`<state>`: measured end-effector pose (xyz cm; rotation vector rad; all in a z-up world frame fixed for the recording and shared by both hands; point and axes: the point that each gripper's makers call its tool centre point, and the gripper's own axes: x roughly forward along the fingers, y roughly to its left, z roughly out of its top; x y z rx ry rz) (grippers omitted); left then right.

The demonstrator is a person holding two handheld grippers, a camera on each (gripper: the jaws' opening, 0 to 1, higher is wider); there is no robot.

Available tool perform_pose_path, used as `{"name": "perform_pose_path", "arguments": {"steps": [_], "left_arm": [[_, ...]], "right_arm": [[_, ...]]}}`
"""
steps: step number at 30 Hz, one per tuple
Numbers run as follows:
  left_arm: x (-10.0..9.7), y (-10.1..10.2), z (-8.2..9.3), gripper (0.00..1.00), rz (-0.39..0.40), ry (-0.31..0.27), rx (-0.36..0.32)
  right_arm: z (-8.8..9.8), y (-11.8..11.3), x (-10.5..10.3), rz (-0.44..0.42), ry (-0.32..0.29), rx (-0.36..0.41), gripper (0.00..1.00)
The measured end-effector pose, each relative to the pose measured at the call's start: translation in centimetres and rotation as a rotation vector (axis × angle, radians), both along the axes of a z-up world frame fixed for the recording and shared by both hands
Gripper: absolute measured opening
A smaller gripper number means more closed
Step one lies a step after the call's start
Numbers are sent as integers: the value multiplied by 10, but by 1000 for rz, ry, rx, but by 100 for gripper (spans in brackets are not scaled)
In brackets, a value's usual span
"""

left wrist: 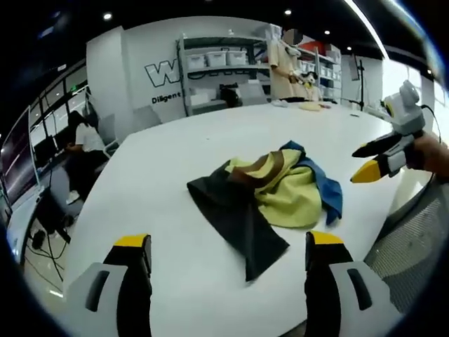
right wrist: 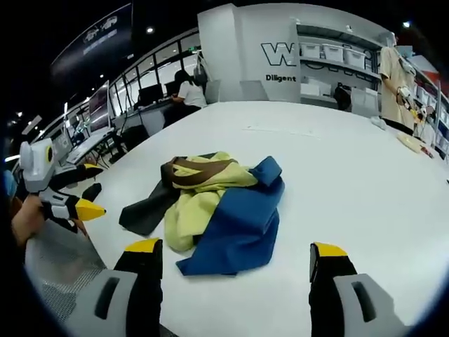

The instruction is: Fold the garment on the visible template until the final outline fits inside the template.

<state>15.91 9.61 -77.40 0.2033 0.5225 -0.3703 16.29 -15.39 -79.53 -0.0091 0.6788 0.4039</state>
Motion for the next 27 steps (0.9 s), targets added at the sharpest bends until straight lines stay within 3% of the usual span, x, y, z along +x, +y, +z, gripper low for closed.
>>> {"name": "perform_pose_path", "arguments": {"steps": [5, 12, 13, 15, 17, 27], "left_arm": [[-1, -2, -3, 85, -14, 18, -1], [-2, -5, -3, 84, -24, 22, -5], [-2, -5, -5, 82, -26, 32, 6], [-1, -1, 1, 77, -24, -9, 84], [0, -1, 6, 75, -26, -36, 115], [1, -5, 0, 77, -49, -12, 99]], "right_arm": [[7, 1, 3, -6, -33, 28, 85], [6, 5, 3, 9, -32, 25, 87], [7, 5, 4, 9, -39, 21, 87], [9, 5, 6, 17, -56, 21, 87], [12, 6, 7, 20, -76, 20, 87], [13, 4, 10, 10, -83, 11, 86]]}}
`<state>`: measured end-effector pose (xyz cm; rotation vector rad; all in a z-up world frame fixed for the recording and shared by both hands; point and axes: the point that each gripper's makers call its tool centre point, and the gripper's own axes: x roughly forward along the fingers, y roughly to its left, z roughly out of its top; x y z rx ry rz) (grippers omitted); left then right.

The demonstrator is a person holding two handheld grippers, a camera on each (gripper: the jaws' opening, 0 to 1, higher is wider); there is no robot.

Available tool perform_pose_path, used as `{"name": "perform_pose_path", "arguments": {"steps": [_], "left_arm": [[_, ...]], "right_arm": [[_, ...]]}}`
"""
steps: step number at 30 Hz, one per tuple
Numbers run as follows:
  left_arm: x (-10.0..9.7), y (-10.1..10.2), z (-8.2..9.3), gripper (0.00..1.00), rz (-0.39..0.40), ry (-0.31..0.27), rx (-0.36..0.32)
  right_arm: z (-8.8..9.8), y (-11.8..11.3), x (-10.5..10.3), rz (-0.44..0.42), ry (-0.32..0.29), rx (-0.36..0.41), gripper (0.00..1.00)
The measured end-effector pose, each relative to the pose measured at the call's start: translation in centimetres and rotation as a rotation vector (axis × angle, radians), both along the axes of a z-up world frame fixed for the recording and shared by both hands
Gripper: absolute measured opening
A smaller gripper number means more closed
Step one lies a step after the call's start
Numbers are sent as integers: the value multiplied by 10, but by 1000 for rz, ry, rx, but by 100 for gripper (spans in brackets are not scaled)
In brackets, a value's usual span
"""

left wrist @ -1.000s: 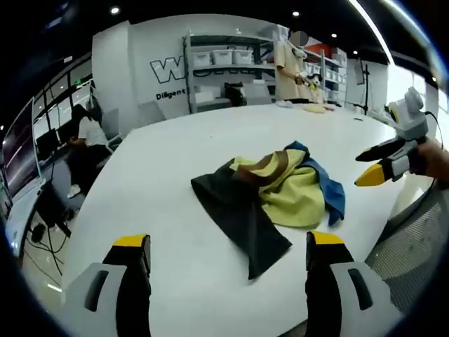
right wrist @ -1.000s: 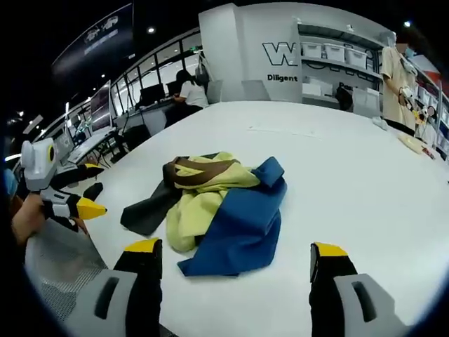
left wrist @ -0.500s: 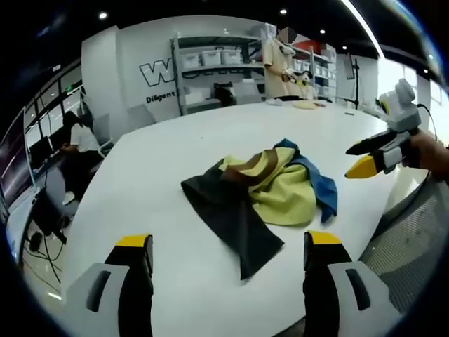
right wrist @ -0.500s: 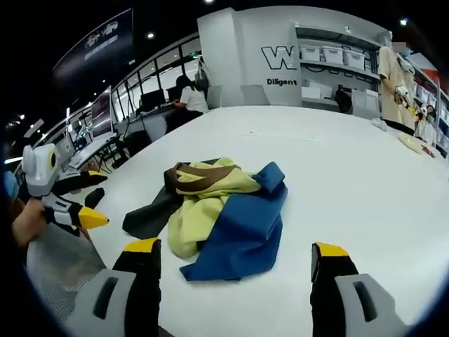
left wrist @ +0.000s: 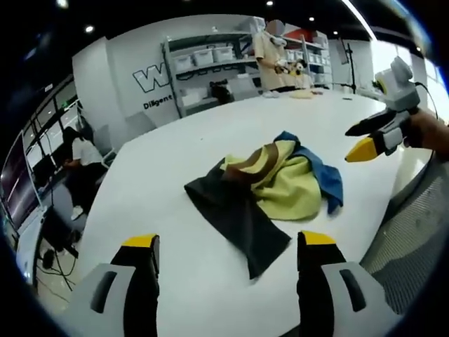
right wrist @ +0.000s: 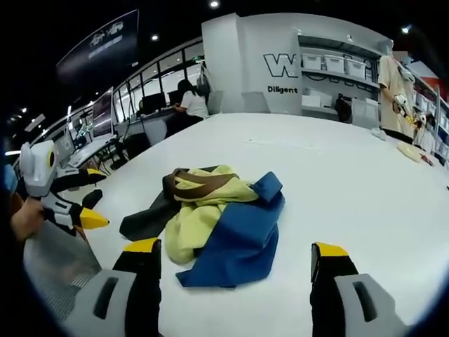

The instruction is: Fold the garment on the visible template until the final outline fits inside the template.

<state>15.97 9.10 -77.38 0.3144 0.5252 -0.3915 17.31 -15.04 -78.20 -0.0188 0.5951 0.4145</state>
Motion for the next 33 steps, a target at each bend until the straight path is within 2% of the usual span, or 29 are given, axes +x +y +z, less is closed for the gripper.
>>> {"name": "perform_pose_path", "arguments": {"steps": [6, 8, 14, 16, 25, 30, 32, 33], "left_arm": [[-1, 0, -2, 77, -5, 17, -14], [0, 2, -1, 77, 7, 15, -21], [2, 5, -2, 78, 21, 20, -34], [1, 4, -4, 79, 20, 35, -39], [2, 8, -4, 83, 39, 36, -47], [0, 7, -6, 86, 36, 67, -98], [2, 8, -2, 86, 40, 80, -126], [4, 9, 2, 86, 44, 74, -135]], "right_arm": [[4, -1, 1, -7, -8, 12, 83], [10, 0, 3, -9, -36, 17, 79], [11, 4, 4, 10, -50, -9, 83], [7, 3, 4, 24, -49, -72, 84], [5, 9, 4, 52, -31, -56, 85], [5, 10, 2, 50, -24, -26, 86], [5, 8, 3, 44, -22, -26, 87], [8, 3, 6, 25, -42, -45, 87]]}}
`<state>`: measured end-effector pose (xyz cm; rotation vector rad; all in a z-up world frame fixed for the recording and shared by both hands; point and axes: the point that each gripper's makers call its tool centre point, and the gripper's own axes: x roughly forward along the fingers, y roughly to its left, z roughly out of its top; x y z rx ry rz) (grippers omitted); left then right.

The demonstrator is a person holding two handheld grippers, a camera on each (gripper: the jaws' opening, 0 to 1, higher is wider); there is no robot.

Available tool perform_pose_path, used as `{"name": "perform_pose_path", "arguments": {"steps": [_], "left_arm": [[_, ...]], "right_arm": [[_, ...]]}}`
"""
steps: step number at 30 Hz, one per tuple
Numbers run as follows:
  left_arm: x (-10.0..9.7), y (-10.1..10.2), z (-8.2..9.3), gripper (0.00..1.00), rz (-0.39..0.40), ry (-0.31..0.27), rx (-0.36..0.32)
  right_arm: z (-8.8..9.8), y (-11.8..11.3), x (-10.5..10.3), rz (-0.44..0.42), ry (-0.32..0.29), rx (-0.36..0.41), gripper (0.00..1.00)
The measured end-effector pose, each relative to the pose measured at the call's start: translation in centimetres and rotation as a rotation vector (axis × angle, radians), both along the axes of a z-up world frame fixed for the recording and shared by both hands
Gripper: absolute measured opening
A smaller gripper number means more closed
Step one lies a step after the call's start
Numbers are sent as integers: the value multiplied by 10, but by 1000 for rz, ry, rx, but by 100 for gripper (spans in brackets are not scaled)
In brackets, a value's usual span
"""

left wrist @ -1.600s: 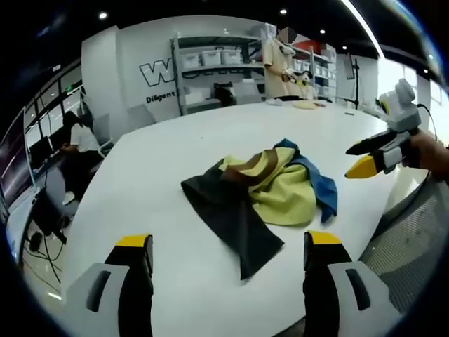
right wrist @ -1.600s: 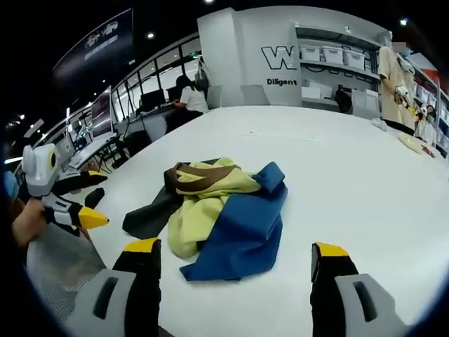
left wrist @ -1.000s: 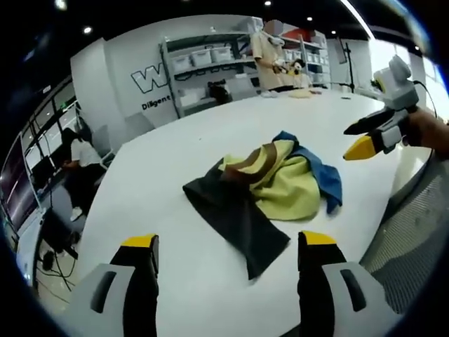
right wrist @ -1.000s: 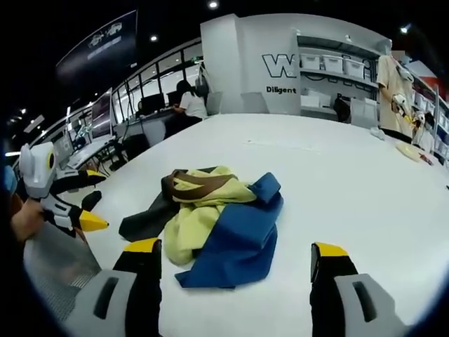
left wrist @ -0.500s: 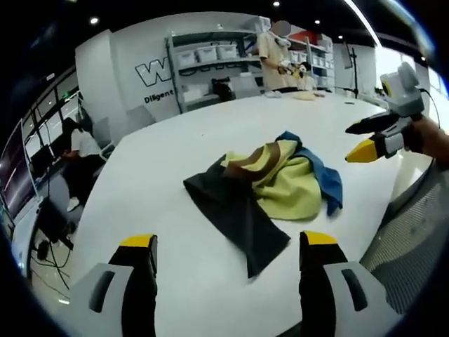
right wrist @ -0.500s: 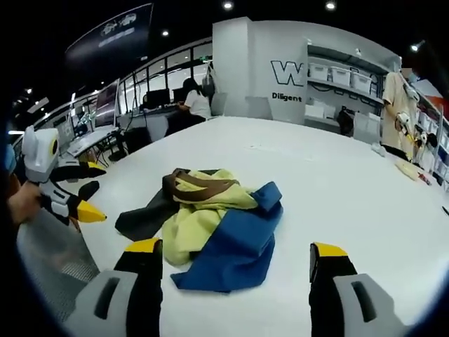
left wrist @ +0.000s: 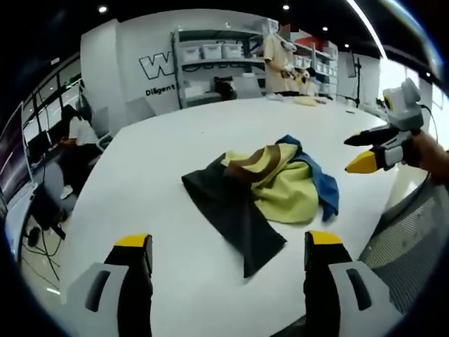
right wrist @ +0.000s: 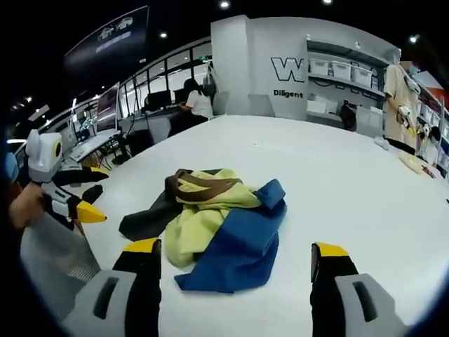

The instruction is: Fold the garment on the visible template until the final outline fits inside the template.

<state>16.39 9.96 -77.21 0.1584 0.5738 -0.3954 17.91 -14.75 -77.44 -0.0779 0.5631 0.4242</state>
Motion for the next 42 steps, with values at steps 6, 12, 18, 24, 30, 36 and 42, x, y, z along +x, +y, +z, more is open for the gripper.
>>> {"name": "perform_pose_path", "arguments": {"steps": [6, 12, 18, 24, 30, 36, 42], "left_arm": [[13, 3, 18, 86, -20, -28, 13], [26, 3, 18, 85, -24, -15, -3], [38, -2, 14, 87, -22, 32, -51], [49, -8, 10, 81, -35, 60, -83], [62, -13, 4, 77, -56, 76, -71], [74, -17, -8, 70, -78, 108, -60], [81, -32, -20, 58, -143, 124, -65]], "right_arm": [[6, -8, 7, -14, 0, 28, 87], [12, -10, 20, 0, -3, 32, 86], [16, -7, 31, 13, -3, 40, 86], [15, -3, 44, 31, 11, 39, 86], [16, 1, 62, 45, 6, 38, 81], [12, 2, 76, 49, 5, 34, 74], [5, 1, 87, 40, 10, 17, 67]]}}
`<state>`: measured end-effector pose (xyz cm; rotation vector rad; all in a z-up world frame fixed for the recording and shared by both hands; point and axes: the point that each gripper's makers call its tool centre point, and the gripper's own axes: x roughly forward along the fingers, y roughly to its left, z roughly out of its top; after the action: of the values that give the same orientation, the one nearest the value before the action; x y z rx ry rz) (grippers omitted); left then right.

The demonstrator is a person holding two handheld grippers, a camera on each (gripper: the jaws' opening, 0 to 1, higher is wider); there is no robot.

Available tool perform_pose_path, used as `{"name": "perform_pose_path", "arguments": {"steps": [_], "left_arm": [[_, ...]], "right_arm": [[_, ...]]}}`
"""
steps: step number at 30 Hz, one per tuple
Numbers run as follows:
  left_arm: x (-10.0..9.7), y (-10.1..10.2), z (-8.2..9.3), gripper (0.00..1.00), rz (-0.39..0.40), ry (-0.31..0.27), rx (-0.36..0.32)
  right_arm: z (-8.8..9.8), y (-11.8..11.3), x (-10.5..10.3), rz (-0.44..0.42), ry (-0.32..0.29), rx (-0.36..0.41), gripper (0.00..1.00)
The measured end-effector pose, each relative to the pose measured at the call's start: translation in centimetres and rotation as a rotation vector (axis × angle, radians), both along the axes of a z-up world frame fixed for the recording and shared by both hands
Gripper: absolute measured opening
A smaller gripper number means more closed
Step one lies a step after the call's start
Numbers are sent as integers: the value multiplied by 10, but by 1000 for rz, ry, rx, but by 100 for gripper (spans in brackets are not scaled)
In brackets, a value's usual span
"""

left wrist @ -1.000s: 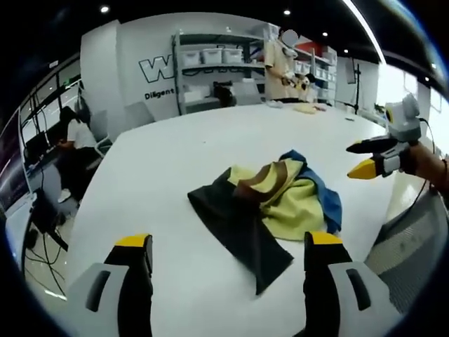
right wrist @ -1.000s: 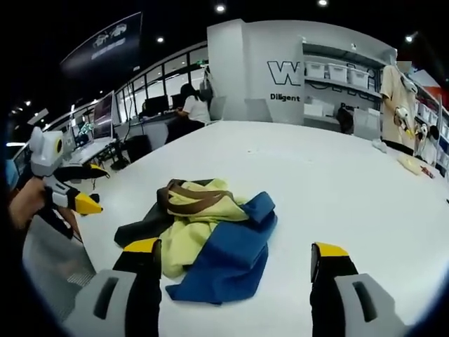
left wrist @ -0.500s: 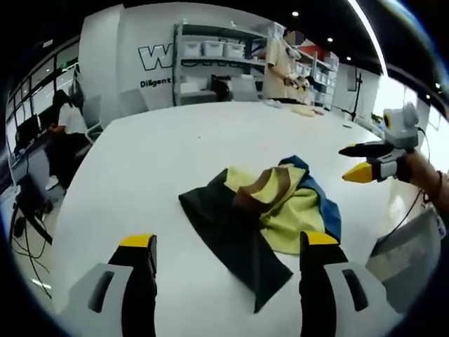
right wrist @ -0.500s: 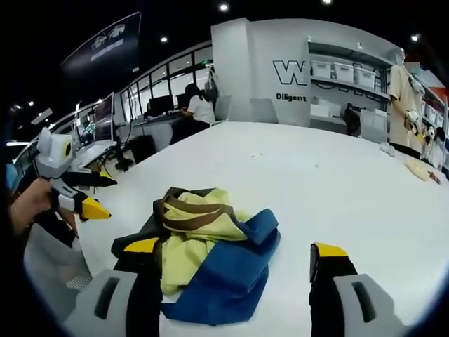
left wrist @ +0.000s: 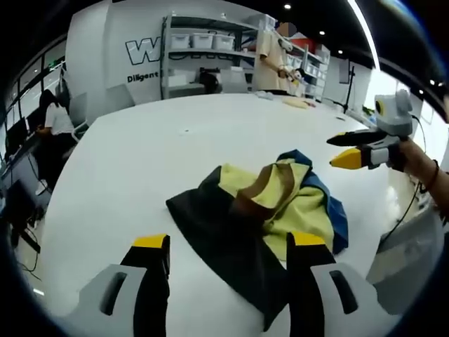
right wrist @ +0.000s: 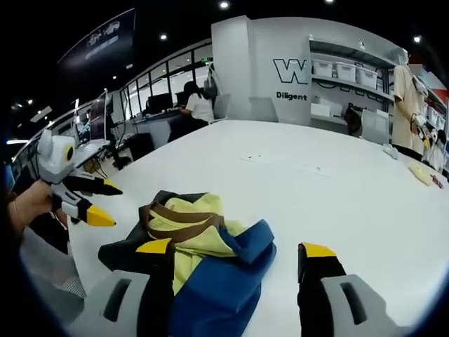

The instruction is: Fold the garment on the visible template until the final outline fits inside the template.

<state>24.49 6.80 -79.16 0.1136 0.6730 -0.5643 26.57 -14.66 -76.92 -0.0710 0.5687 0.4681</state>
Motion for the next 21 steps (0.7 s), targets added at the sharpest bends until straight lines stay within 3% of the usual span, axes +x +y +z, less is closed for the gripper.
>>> {"name": "perform_pose_path", "arguments": {"steps": [10, 14, 21], "left_arm": [[14, -14, -23, 48, -13, 20, -19], [16, -17, -32, 36, -20, 52, -40], [23, -23, -38, 34, -19, 67, -53]], "right_arm": [[-16, 3, 12, 2, 21, -25, 49], [-22, 2, 13, -4, 45, -26, 40], [-37, 2, 19, -3, 78, -51, 25]]}}
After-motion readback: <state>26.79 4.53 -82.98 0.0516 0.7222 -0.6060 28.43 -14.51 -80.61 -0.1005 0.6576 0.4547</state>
